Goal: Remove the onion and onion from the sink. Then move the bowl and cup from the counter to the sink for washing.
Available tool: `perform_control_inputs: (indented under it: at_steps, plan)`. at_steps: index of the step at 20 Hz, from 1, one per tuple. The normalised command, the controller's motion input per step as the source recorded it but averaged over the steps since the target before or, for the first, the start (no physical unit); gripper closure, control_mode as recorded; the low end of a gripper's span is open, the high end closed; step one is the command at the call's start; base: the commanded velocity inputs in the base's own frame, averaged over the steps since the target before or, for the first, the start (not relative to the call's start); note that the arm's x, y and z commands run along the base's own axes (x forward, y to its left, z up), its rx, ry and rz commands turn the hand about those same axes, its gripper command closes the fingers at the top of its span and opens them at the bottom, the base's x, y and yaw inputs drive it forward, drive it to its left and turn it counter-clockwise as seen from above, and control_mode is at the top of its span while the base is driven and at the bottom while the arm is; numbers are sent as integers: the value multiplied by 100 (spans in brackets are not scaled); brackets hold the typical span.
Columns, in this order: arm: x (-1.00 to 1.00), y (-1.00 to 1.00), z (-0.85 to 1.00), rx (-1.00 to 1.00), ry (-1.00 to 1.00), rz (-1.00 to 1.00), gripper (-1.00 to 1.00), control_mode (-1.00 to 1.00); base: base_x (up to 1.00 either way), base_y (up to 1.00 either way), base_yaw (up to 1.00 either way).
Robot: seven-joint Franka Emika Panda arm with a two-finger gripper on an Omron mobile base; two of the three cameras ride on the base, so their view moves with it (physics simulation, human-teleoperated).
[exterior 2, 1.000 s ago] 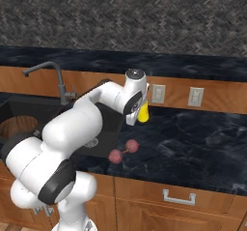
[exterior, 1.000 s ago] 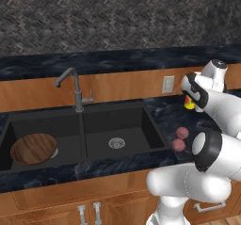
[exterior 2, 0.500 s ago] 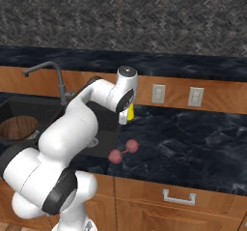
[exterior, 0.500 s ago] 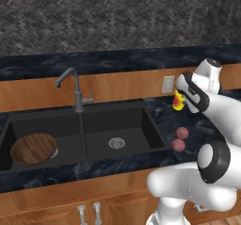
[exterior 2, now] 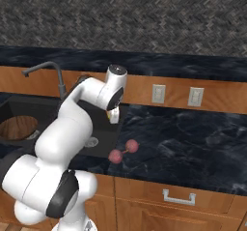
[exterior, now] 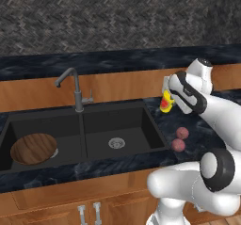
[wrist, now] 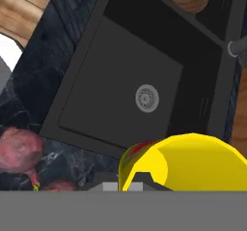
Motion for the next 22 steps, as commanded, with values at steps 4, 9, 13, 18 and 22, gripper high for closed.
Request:
perform_control_inputs:
  at_steps: [4, 9, 13, 18, 22]
  plan:
    - [-11, 49, 1, -5, 1, 9, 100, -100, 0, 0, 0]
    - [-17, 49, 0, -4, 0, 7, 100, -100, 0, 0, 0]
    - [-18, 51, 0, -3, 0, 5, 100, -100, 0, 0, 0]
    - [-11, 55, 0, -3, 3, 3, 100, -100, 0, 0, 0]
    - [-5, 60, 0, -4, 4, 3, 100, -100, 0, 0, 0]
